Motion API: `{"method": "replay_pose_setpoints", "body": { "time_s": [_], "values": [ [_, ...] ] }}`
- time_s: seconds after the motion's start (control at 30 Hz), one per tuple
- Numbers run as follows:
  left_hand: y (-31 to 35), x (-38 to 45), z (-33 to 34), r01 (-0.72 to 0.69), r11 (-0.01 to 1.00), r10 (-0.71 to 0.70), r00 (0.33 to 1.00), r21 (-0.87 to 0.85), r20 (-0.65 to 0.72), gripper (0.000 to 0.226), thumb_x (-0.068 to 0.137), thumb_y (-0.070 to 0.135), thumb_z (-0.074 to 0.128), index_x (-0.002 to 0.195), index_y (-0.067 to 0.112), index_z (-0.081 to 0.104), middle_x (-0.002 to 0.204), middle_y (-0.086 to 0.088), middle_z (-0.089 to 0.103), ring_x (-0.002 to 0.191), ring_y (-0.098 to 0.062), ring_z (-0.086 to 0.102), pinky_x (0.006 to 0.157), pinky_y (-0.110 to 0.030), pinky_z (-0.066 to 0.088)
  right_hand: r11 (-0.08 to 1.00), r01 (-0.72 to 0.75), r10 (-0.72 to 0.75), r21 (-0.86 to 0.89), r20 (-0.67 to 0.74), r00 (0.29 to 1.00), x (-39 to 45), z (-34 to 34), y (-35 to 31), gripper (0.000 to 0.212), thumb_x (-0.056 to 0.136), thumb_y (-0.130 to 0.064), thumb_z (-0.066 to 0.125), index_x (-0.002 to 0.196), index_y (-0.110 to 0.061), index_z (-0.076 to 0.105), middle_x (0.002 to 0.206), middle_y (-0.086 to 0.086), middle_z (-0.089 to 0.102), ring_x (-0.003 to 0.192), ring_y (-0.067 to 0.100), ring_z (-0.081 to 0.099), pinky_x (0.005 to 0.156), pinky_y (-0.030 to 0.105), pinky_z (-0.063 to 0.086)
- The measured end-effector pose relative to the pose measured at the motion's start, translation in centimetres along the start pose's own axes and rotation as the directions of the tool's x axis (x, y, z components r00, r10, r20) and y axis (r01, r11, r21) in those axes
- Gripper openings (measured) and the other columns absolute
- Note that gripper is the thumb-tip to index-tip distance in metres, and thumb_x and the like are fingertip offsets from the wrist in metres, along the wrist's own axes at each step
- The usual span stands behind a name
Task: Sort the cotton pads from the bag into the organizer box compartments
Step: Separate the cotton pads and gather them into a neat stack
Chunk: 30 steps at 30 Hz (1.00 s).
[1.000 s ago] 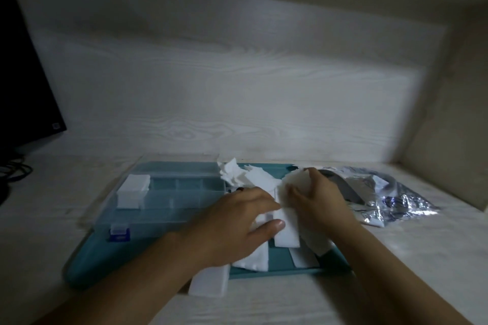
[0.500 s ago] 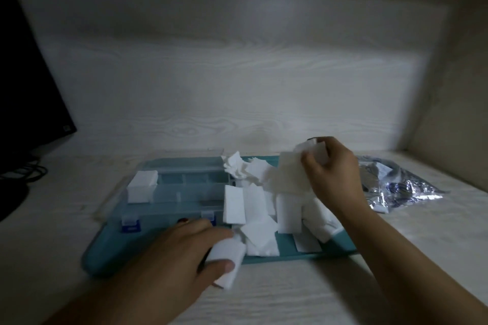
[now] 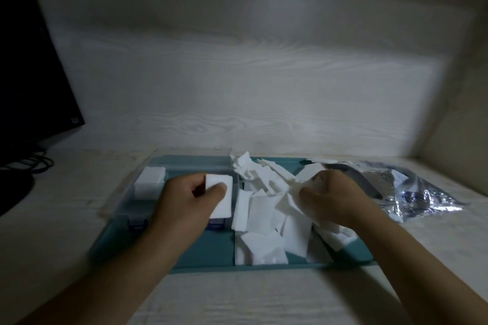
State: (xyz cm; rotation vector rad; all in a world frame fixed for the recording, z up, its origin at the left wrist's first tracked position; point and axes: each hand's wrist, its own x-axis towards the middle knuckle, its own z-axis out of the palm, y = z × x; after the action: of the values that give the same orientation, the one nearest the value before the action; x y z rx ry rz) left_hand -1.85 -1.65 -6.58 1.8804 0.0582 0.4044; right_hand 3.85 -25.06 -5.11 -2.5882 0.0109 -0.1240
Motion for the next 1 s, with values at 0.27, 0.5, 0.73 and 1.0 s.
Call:
{"method": "replay_pose_setpoints", "body": {
  "time_s": [0.27, 0.5, 0.73, 1.0],
  "values": [
    [-0.5, -1.0, -0.9, 0.014, 0.981, -0.021, 0.999, -0.191, -0.033, 0.008, 0.095, 0.009, 0.055, 0.089, 0.009, 0.061, 0.083, -0.008, 0.074, 0.054, -0.013, 0.053, 0.040, -0.019, 0.036, 0.989, 0.032, -0.059, -0.147, -0.185, 0.981, 0.6, 0.4, 0.6, 0.065, 0.086, -0.045, 0.063, 0.142, -0.019, 0.041, 0.126, 0.006, 0.059, 0.112, 0.027, 0.057, 0.089, 0.035, 0.047],
    [-0.6, -1.0, -1.1, 0.206, 0.878, -0.173, 0.978, -0.433, 0.113, 0.011, 0.094, 0.004, 0.053, 0.102, 0.008, 0.060, 0.079, -0.010, 0.075, 0.049, -0.015, 0.047, 0.042, -0.025, 0.032, 0.971, -0.068, 0.005, -0.230, -0.264, 0.965, 1.9, -0.5, 2.5, 0.037, 0.091, -0.040, 0.058, 0.118, -0.015, 0.064, 0.111, 0.006, 0.070, 0.106, 0.029, 0.062, 0.078, 0.029, 0.042],
    [-0.1, -1.5, -0.3, 0.366, 0.684, -0.227, 0.929, -0.631, 0.293, 0.028, 0.098, 0.005, 0.046, 0.112, 0.016, 0.067, 0.076, -0.016, 0.068, 0.053, -0.023, 0.060, 0.043, -0.028, 0.045, 0.878, 0.478, -0.415, 0.007, -0.485, 0.770, -0.9, -0.2, -0.9, 0.015, 0.090, -0.024, 0.063, 0.105, -0.026, 0.068, 0.089, -0.007, 0.067, 0.072, 0.001, 0.057, 0.062, 0.018, 0.041],
    [-0.1, -1.0, -0.1, 0.439, 0.610, -0.264, 0.897, -0.660, 0.354, 0.046, 0.102, 0.043, 0.034, 0.109, 0.012, 0.067, 0.072, -0.014, 0.067, 0.049, -0.019, 0.049, 0.041, -0.024, 0.033, 0.663, 0.740, -0.747, -0.112, -0.046, 0.663, -2.8, 5.7, -2.9, 0.050, 0.084, -0.021, 0.064, 0.133, -0.023, 0.056, 0.123, -0.013, 0.057, 0.117, 0.007, 0.039, 0.100, 0.016, 0.032]
  ]
}}
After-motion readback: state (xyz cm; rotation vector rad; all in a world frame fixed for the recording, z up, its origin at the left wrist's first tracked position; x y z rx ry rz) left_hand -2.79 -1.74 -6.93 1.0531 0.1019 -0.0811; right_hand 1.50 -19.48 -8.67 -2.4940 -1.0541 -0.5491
